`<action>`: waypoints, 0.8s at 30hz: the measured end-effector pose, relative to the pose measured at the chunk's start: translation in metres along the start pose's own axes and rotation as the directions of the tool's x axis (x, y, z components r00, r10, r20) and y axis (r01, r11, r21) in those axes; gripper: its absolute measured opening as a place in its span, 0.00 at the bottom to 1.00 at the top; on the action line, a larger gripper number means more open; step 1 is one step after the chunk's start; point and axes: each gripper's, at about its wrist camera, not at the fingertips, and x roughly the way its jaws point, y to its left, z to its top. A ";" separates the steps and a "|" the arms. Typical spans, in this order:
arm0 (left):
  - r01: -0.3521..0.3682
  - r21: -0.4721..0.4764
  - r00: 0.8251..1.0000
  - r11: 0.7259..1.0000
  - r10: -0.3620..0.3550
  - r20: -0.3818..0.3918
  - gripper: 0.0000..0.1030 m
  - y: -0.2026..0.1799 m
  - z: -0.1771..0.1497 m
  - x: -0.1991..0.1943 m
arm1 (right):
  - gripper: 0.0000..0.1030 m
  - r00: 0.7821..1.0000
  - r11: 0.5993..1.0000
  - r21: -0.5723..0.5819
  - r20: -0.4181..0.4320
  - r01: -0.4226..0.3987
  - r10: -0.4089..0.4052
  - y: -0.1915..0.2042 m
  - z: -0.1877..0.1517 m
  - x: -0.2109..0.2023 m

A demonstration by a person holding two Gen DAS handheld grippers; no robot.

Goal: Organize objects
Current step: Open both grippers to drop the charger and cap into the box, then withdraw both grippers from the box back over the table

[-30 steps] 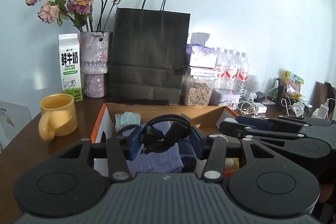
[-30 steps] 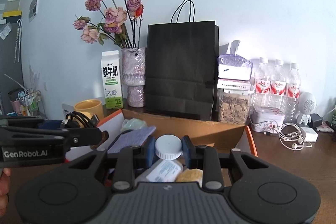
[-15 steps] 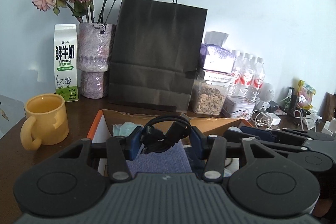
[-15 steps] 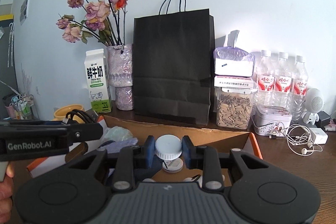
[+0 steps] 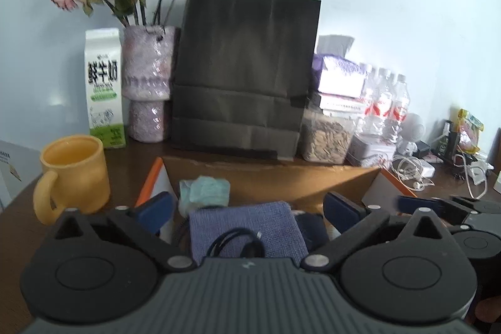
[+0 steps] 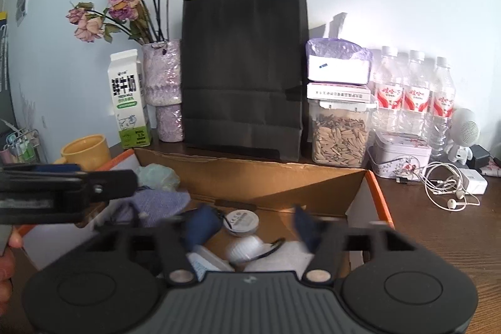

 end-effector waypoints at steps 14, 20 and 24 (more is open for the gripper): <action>-0.006 0.002 1.000 1.000 0.006 -0.025 1.00 -0.001 -0.002 0.003 | 1.00 0.999 1.000 0.001 -0.010 0.030 -0.030 0.001 -0.002 0.002; 0.000 0.001 1.000 1.000 0.000 -0.010 1.00 -0.002 -0.001 -0.003 | 1.00 1.000 1.000 -0.008 -0.005 0.028 -0.028 0.003 -0.004 -0.002; 0.004 0.012 1.000 1.000 -0.004 0.009 1.00 -0.004 -0.001 -0.012 | 1.00 1.000 0.999 -0.018 0.004 0.029 -0.029 0.005 -0.006 -0.010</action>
